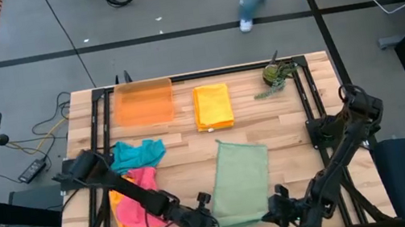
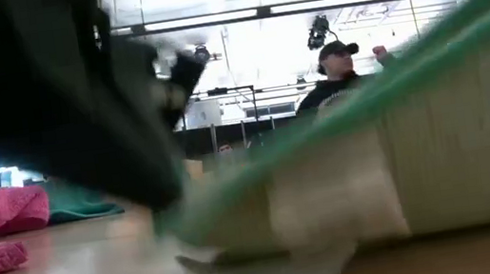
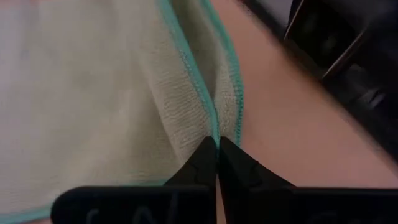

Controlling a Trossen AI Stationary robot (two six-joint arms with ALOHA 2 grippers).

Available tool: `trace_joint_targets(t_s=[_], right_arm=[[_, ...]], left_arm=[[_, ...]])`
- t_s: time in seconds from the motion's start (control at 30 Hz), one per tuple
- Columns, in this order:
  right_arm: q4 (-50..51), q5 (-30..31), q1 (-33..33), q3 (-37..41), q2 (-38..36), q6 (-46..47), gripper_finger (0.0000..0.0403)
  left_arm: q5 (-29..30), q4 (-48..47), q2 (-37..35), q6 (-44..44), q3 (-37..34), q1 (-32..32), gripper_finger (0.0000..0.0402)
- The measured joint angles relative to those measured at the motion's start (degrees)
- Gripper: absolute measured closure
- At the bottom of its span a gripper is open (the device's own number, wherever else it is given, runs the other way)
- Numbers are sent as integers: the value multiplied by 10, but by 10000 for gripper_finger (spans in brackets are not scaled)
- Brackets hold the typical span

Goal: Fold microfiber towels
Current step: Fold the light green towel

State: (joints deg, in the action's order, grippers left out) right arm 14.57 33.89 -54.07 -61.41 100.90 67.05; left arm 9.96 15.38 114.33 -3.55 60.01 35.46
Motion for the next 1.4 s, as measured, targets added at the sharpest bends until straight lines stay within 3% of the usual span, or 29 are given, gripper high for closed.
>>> trace_joint_targets(t_s=[0.37, 0.5, 0.63, 0.77, 0.87, 1.0, 1.1, 1.4], right_arm=[[-4, 94, -55, -2, 0, 66, 400], [6, 122, -48, -2, -3, 69, 400], [78, 137, -17, -2, -24, 79, 400], [214, 125, 30, -2, -47, 105, 400], [291, 84, 74, 6, -58, 116, 400], [296, 48, 124, 41, -58, 82, 400], [295, 45, 150, 65, -60, 69, 400], [297, 39, 166, 95, -63, 80, 400]], left_arm=[[-25, -36, -94, -33, 3, 4, 393], [-27, -34, -125, -63, 3, -8, 393], [-5, -75, -156, -79, 4, -53, 393], [6, -137, -154, -97, 4, -118, 393], [6, -178, -149, -109, 4, -167, 393], [5, -188, -148, -92, 4, -214, 393], [-28, -194, -146, -91, 5, -240, 393], [-38, -179, -118, -89, 5, -275, 371]])
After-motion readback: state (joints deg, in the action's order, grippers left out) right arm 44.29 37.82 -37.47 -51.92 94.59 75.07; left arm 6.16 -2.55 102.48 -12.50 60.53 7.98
